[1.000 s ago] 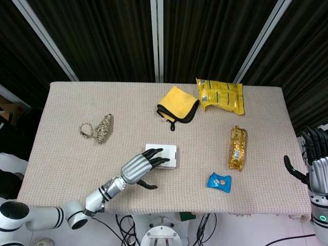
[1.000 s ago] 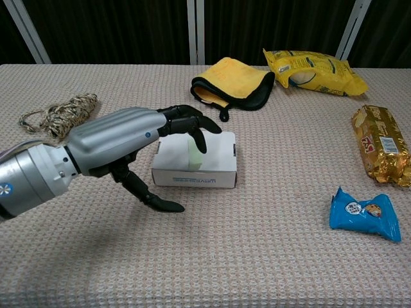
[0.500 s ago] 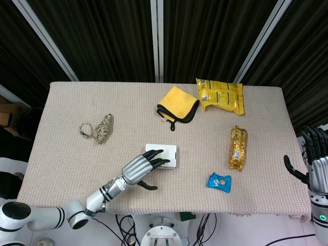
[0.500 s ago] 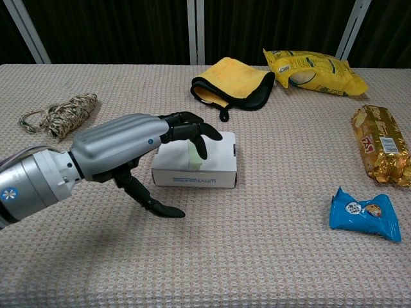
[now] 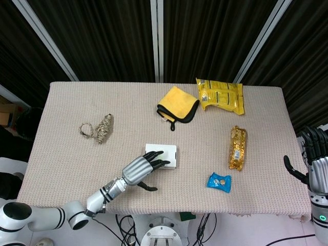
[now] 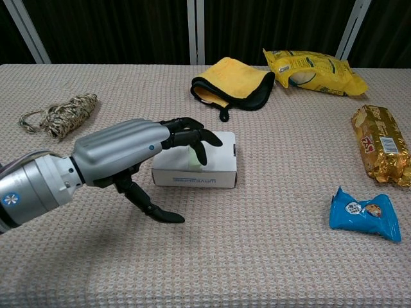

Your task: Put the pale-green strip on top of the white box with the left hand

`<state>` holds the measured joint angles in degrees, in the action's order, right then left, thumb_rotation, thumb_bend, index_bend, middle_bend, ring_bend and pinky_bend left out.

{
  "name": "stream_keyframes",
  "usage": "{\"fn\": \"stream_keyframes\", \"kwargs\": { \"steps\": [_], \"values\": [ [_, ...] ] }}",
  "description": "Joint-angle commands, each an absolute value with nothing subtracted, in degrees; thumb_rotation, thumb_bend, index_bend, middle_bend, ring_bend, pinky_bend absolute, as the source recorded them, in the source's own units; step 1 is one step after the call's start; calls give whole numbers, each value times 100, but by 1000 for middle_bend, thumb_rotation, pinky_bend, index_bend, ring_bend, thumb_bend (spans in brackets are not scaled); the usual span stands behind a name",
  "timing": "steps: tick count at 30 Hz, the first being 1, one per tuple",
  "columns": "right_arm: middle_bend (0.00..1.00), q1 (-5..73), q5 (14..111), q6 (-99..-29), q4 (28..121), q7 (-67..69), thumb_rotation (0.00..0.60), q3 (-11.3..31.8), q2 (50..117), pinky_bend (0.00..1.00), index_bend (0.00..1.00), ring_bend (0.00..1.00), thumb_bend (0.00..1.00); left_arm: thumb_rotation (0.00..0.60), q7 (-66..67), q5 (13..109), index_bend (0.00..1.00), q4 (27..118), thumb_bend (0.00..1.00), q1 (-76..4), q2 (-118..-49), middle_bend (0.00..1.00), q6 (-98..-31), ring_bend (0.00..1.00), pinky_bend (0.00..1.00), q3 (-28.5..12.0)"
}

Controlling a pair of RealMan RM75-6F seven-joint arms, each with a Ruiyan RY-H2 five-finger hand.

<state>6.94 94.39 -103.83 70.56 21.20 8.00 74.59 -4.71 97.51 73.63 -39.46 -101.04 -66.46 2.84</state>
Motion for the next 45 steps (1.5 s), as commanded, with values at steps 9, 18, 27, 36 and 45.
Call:
{"fn": "stream_keyframes", "kwargs": {
  "steps": [9, 18, 27, 36, 45],
  "values": [
    [0, 696, 9421, -10368, 7022, 2135, 600, 803, 7472, 0, 0, 0, 335, 452, -502, 9713, 144, 7261, 27, -3948, -10147, 315, -6572, 44, 160, 286],
    [0, 697, 9412, -10367, 6996, 2149, 600, 808, 7485, 0, 0, 0, 335, 452, -506, 9720, 144, 7233, 27, -3955, -10158, 315, -6582, 44, 160, 266],
    [0, 691, 9416, -10373, 7001, 2148, 600, 803, 7477, 0, 0, 0, 335, 454, -528, 9798, 144, 7314, 31, -3953, -10090, 314, -6767, 44, 160, 201],
    [0, 700, 9433, -10365, 7005, 2127, 600, 794, 7489, 0, 0, 0, 335, 457, -460, 9740, 144, 7264, 31, -3937, -10083, 333, -6684, 44, 160, 226],
    [0, 713, 9451, -10346, 7009, 2104, 600, 779, 7506, 0, 0, 0, 336, 458, -493, 9757, 145, 7222, 31, -3931, -10097, 349, -6659, 44, 160, 272]
  ]
}}
